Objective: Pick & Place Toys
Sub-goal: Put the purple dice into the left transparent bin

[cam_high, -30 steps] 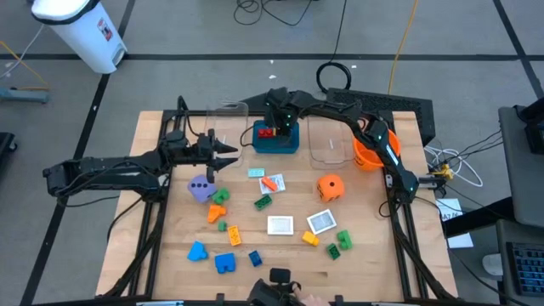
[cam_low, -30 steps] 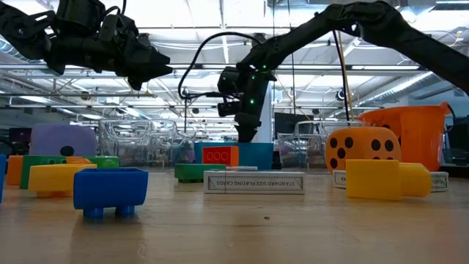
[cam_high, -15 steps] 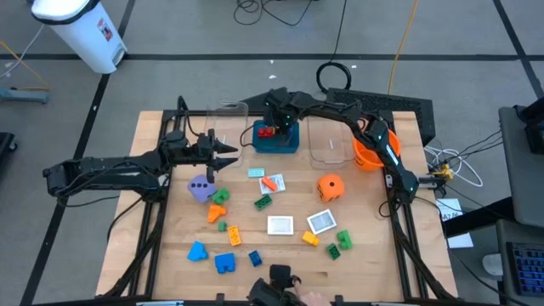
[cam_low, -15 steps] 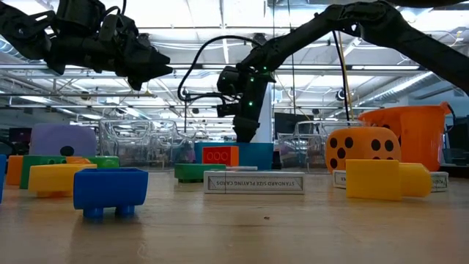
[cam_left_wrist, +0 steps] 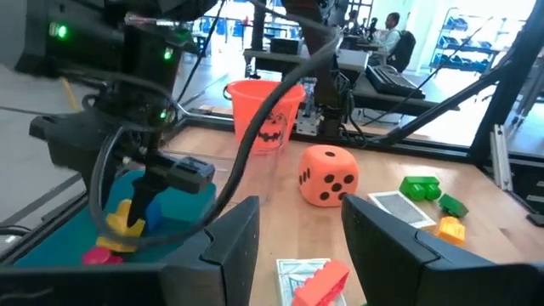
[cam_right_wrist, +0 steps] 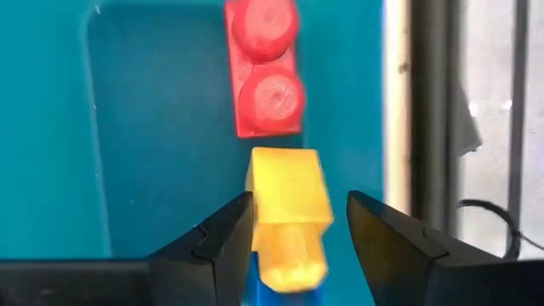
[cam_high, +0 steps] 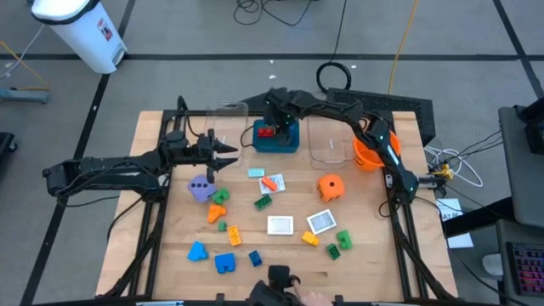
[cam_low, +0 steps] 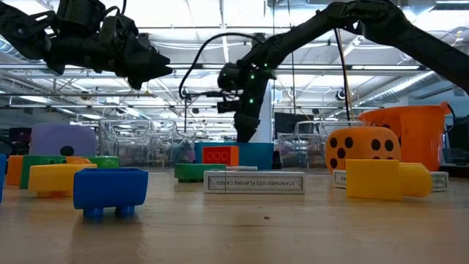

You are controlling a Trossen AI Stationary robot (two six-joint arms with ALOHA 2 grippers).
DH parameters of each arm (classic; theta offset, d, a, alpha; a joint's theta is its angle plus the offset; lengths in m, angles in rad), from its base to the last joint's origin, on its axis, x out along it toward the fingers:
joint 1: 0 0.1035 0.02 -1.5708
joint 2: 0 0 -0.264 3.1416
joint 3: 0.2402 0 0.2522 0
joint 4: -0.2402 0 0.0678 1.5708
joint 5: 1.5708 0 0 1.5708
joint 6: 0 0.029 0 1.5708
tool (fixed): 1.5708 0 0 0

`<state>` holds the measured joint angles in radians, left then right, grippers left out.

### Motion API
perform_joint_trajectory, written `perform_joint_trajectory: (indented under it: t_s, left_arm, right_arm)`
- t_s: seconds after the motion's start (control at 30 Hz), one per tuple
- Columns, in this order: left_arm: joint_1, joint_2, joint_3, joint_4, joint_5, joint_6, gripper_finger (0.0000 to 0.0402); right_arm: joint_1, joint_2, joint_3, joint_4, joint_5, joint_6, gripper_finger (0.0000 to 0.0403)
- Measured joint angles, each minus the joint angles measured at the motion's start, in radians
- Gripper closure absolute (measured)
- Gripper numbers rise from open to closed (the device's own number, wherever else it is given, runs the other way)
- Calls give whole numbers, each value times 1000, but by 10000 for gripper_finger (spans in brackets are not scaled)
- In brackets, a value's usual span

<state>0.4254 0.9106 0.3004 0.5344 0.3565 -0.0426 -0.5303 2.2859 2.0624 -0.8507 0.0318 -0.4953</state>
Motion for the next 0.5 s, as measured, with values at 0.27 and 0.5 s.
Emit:
perform_joint_trajectory:
  t_s: [0.27, 0.5]
  left_arm:
    - [0, -2, 0, 17, -22, 70, 227]
    - [0, -2, 0, 16, -37, 67, 227]
  right_arm:
    - [15, -113, 0, 9, -45, 79, 218]
    - [63, -168, 2, 49, -236, 203, 218]
